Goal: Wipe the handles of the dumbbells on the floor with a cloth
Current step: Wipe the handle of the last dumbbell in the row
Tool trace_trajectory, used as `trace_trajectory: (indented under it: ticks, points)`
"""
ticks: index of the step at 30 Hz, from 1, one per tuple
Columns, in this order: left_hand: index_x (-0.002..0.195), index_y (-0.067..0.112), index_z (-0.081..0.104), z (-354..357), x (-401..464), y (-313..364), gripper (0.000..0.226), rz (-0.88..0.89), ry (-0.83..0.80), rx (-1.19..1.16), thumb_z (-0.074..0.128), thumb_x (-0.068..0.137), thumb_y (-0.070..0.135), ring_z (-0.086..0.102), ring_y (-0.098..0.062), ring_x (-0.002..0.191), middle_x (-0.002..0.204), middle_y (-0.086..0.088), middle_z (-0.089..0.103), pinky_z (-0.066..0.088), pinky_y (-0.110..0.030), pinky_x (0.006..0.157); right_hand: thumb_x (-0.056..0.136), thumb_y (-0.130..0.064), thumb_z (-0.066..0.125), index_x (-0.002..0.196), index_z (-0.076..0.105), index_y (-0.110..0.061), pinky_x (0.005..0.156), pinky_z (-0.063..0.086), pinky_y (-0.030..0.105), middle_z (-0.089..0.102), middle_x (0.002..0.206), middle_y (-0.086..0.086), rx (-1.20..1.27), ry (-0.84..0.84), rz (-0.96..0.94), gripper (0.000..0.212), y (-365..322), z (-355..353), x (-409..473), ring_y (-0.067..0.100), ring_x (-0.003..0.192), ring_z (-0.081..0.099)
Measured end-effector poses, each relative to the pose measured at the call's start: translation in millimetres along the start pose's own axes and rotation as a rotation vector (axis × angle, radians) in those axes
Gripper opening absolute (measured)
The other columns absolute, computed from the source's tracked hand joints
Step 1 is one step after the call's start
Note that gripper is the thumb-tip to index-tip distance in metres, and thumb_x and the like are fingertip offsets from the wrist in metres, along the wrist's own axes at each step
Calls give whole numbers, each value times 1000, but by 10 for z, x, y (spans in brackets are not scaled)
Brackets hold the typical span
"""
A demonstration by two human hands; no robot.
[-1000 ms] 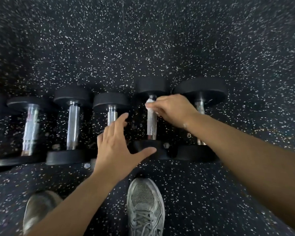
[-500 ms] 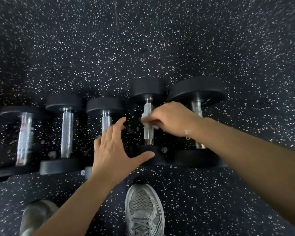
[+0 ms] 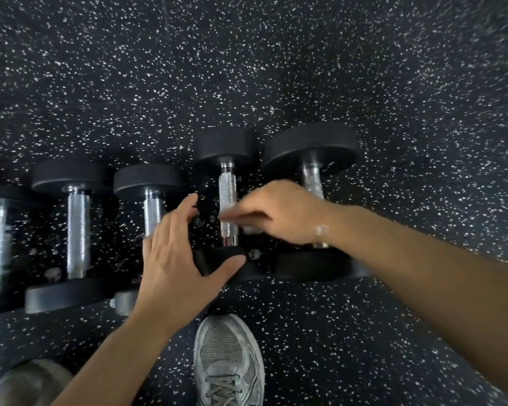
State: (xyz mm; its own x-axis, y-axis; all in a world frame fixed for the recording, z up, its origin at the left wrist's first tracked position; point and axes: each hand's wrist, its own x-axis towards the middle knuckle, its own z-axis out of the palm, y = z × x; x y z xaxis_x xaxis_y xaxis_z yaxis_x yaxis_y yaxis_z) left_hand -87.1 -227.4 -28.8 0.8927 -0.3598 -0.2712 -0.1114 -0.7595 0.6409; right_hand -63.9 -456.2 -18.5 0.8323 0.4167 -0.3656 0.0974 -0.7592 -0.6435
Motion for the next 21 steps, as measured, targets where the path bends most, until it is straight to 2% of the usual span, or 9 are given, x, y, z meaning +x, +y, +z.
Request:
trace_trajectory:
  ticks: [2,5,8,12,15,18,21]
  points:
    - [158,43,7,44,-2,142,113,55,-1,-24,65,69,85,25,0,139,151,17,36,17,-33,120,101,-30,57,136,62,-38,87,60,25,72,118,-21,119,107,62,36,62,-213,-190,-2,95,73]
    - [156,46,6,128,36,375,111,147,-20,-42,55,67,91,27,-6,144,151,17,34,18,-38,124,99,-35,58,132,63,-44,92,58,30,72,118,-22,77,199,143,35,236,-528,-518,6,99,72]
    - [158,43,6,231,113,558,114,193,-48,-61,51,66,93,23,-7,146,155,15,33,18,-44,127,100,-33,61,127,67,-46,101,50,18,69,126,-22,62,206,220,31,432,-695,-751,-11,110,63]
    - [159,40,4,420,196,706,116,254,-84,-28,49,67,95,22,-9,150,158,12,33,11,-38,127,101,-37,58,129,66,-45,96,55,30,70,126,-20,-50,225,277,31,651,-690,-800,1,107,69]
    - [161,37,5,545,229,717,121,261,-99,18,42,65,101,25,-11,150,159,12,33,7,-34,126,103,-36,54,134,62,-43,94,52,23,71,127,-14,-62,266,276,33,769,-525,-743,2,107,67]
    - [160,34,11,604,236,685,123,247,-77,60,34,63,105,30,-13,148,155,11,38,12,-37,126,104,-30,54,137,62,-37,100,52,27,69,132,-10,-30,311,246,34,837,-317,-720,5,117,65]
    - [158,31,19,630,221,674,118,270,-29,95,34,66,104,37,-15,144,151,9,45,15,-37,124,104,-27,55,136,63,-37,103,42,12,65,136,-14,-46,246,209,34,847,-246,-812,-6,121,55]
